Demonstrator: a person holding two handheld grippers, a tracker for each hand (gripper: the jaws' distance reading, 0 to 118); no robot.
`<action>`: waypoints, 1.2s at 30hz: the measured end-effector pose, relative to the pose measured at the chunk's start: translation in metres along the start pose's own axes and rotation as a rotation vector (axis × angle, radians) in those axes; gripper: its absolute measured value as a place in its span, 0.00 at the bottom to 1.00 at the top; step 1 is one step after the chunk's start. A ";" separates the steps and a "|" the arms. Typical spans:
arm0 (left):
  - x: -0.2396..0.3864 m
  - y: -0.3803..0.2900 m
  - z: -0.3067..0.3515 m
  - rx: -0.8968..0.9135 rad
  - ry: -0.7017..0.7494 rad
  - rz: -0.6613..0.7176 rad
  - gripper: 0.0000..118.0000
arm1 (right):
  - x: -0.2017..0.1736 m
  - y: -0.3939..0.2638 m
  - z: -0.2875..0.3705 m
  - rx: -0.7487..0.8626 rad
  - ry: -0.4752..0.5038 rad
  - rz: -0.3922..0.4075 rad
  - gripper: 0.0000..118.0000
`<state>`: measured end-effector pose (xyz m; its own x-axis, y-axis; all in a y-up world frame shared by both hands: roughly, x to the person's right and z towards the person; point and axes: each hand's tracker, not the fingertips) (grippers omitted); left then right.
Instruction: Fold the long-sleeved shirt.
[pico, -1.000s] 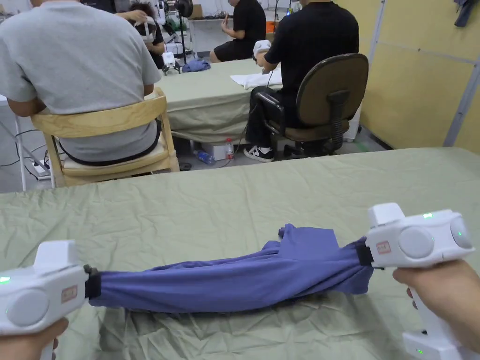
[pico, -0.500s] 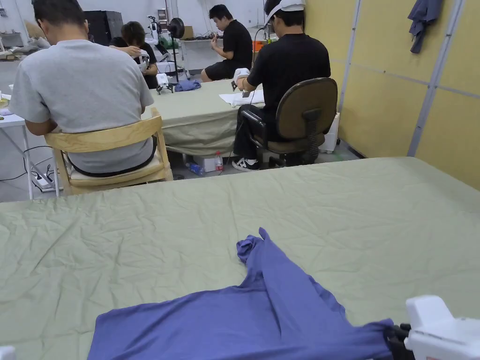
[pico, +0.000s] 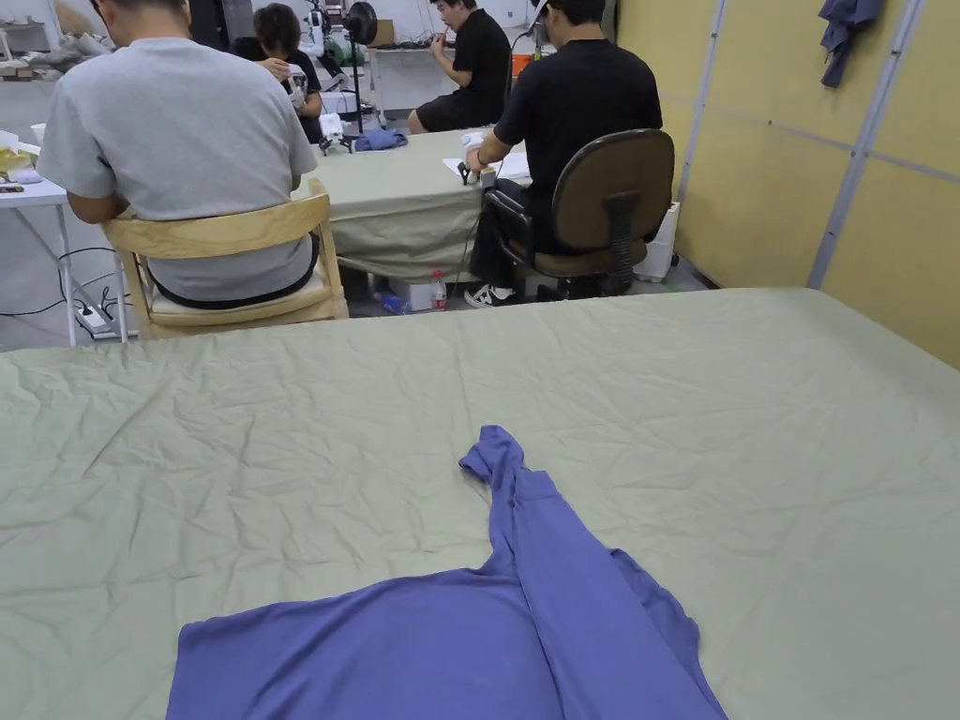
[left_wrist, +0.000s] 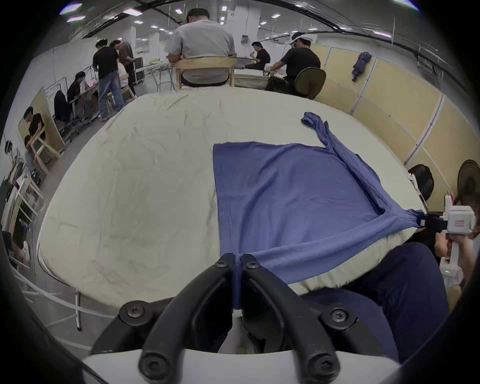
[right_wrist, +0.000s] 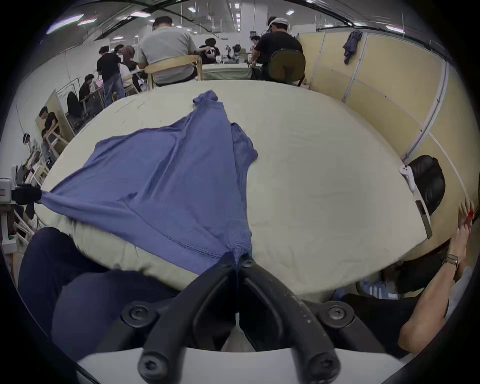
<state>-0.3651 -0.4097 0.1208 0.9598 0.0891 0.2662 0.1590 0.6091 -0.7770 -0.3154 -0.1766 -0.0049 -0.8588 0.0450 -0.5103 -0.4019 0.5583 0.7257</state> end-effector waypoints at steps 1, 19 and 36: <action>0.002 -0.001 0.000 -0.006 0.001 -0.001 0.03 | 0.000 -0.001 -0.002 -0.007 0.001 -0.005 0.02; -0.055 0.040 0.071 0.166 0.100 0.017 0.00 | -0.007 0.059 -0.014 0.142 0.005 -0.137 0.02; -0.048 -0.084 0.053 0.201 0.022 0.147 0.00 | -0.099 0.448 -0.304 0.162 0.116 -0.053 1.00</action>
<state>-0.4371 -0.4237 0.2032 0.9743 0.1724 0.1451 -0.0294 0.7356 -0.6767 -0.5074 -0.1829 0.5114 -0.8723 -0.0784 -0.4826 -0.3992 0.6841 0.6104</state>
